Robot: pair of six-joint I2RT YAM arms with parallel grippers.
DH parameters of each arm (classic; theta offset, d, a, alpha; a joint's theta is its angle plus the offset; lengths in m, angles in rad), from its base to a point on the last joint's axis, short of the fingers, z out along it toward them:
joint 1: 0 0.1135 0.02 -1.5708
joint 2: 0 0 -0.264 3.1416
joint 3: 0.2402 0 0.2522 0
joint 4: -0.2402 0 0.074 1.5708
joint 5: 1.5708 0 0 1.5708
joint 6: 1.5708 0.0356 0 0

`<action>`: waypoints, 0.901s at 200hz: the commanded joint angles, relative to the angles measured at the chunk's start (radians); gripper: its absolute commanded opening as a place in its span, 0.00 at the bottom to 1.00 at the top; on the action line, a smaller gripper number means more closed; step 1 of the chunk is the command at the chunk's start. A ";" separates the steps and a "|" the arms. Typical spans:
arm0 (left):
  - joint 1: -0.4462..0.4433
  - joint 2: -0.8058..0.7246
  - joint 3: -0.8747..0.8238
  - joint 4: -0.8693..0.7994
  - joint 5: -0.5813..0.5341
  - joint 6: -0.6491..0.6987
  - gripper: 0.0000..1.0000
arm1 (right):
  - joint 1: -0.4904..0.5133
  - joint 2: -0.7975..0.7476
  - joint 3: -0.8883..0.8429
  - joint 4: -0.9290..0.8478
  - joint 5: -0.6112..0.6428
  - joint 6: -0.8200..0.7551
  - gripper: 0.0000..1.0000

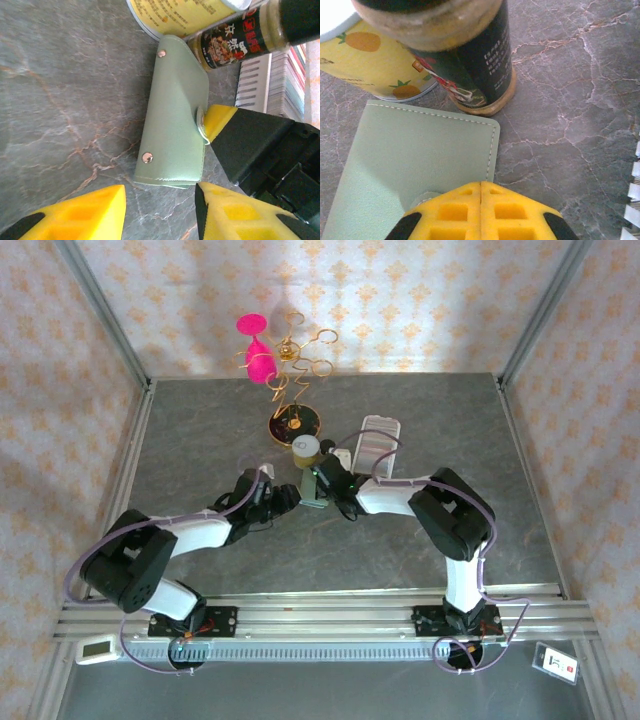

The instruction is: Put the credit cards into the card holder

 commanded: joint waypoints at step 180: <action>-0.034 0.180 0.104 0.087 0.042 -0.008 0.37 | -0.008 -0.059 -0.075 -0.022 -0.036 0.026 0.06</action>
